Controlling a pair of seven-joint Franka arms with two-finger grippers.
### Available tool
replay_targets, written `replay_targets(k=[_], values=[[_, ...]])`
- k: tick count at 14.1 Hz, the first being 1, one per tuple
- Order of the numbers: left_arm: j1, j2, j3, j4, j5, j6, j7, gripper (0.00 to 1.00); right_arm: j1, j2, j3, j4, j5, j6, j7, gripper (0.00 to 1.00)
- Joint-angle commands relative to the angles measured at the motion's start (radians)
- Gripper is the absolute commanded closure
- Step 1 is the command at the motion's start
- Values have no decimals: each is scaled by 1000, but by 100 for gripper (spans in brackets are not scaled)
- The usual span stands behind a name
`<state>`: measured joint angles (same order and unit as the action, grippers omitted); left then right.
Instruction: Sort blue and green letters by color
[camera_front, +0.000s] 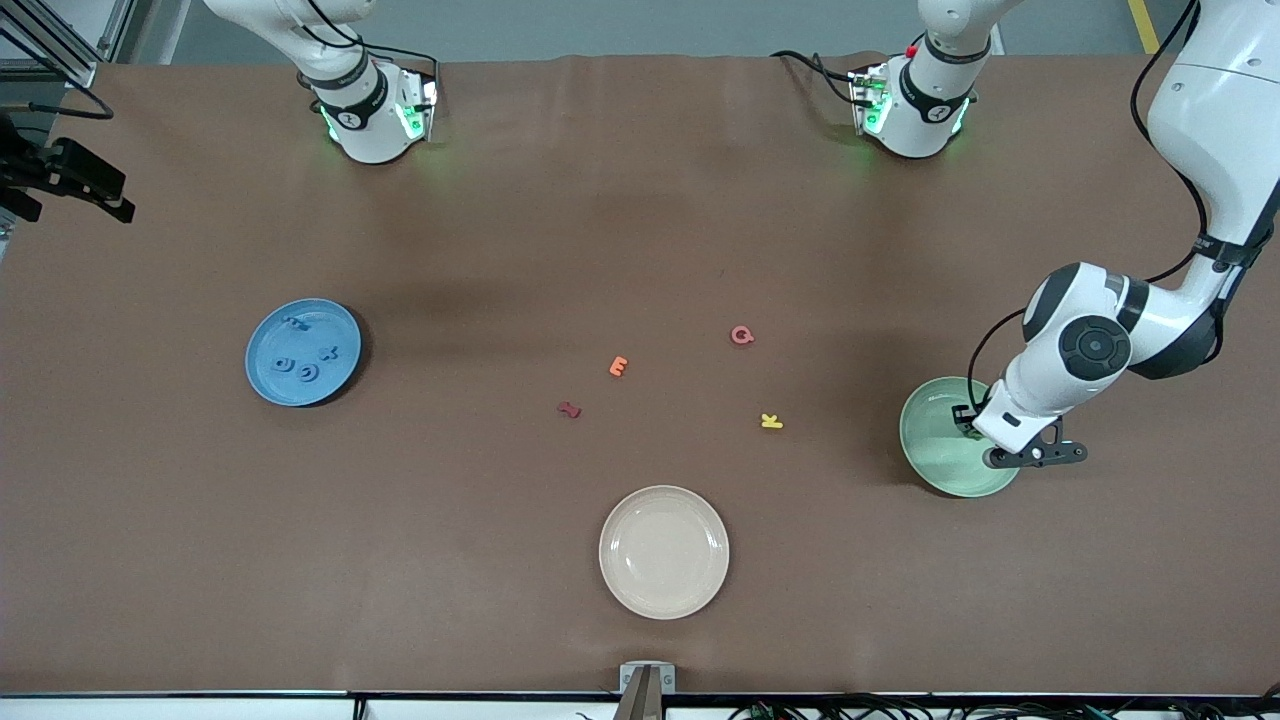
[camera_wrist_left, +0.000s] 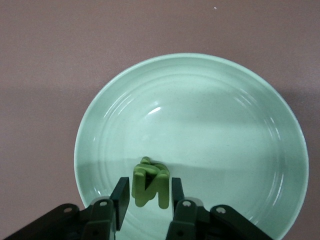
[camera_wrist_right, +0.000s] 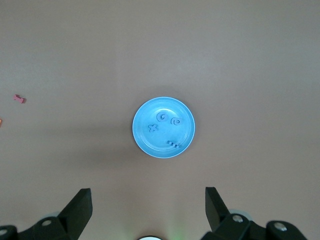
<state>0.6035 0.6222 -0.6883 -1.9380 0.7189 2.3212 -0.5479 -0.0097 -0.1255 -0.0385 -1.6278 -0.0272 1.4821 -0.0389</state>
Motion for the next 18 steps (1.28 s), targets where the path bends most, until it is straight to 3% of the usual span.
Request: replay_targets(k=[1, 2, 3, 4, 11, 13, 18], values=[[13, -5, -11, -6, -13, -2, 11, 56, -15, 41, 3, 58, 42, -14, 11, 0], [13, -5, -11, -6, -13, -3, 11, 48, -30, 46, 3, 65, 53, -14, 10, 0], [13, -12, -11, -4, -13, -3, 11, 30, -35, 47, 3, 57, 55, -16, 13, 0], [13, -16, -13, 1, -13, -3, 8, 0, -35, 47, 3, 52, 55, -14, 14, 0], [10, -30, -86, 138, -12, -11, 89, 0, -29, 40, 5, 5, 55, 6, 11, 0], [7, -29, -100, 213, -15, -86, 179, 0, -23, 37, 11, -3, 55, 7, 13, 0], [2, -25, -192, 382, -18, -331, 192, 0, 4, 34, 11, -17, 55, 4, 13, 0]])
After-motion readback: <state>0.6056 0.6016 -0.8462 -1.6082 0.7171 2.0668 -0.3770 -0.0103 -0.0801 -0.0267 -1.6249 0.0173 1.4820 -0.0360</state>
